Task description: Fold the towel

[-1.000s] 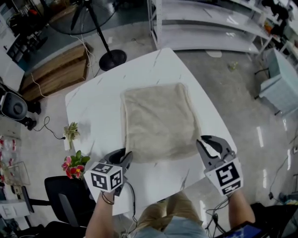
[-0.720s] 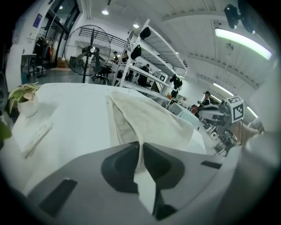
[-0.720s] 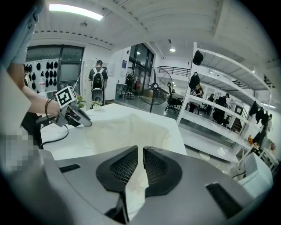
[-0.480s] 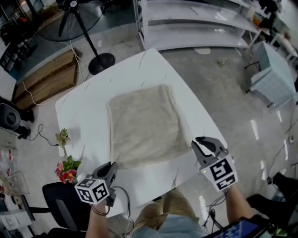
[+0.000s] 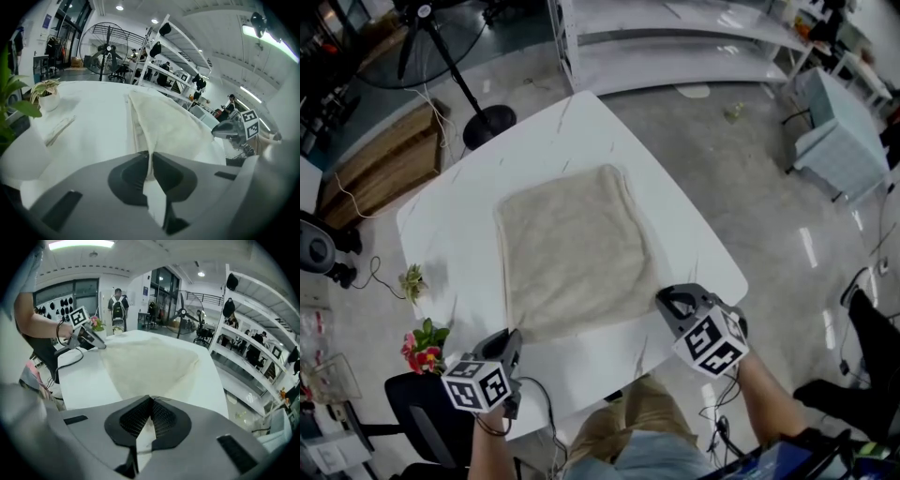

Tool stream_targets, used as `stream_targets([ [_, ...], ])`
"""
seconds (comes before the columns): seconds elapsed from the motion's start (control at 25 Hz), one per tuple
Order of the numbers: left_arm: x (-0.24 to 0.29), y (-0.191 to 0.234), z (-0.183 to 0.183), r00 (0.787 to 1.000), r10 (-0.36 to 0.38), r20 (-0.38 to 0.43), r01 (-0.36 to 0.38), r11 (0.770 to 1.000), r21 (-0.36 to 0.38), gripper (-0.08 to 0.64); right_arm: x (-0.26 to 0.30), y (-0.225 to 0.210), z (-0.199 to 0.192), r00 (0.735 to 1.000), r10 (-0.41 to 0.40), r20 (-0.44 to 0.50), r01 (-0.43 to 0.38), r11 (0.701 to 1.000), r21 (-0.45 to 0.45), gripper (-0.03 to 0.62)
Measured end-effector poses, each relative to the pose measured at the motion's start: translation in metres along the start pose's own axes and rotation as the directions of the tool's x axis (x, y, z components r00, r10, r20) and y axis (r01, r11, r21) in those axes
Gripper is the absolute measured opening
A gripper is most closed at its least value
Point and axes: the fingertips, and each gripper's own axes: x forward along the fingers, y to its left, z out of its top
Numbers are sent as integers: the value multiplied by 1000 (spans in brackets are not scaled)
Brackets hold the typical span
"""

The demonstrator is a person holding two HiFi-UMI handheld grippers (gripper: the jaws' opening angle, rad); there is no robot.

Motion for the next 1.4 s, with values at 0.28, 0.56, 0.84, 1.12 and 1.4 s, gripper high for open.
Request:
stream_targets([
  [0.28, 0, 6, -11, 999, 32, -41, -33, 999, -37, 27, 9, 12, -30, 996, 39, -82, -39, 999, 6, 14],
  [0.56, -24, -10, 2, 999, -20, 33, 18, 997, 72, 203, -21, 13, -2, 996, 84, 3, -83, 990, -117, 94],
  [0.84, -55, -2, 4, 997, -2, 73, -36, 852, 522, 309, -32, 20, 9, 991, 125, 44, -115, 974, -194, 137],
  [1.12, -23, -21, -4, 999, 10, 33, -34, 436, 899, 331, -26, 34, 9, 988, 152, 21, -136, 931, -338, 170],
  [1.4, -1, -15, -30, 993, 79, -82, 73, 114, 991, 208, -15, 36, 7, 987, 158, -1, -143, 889, -434, 178],
])
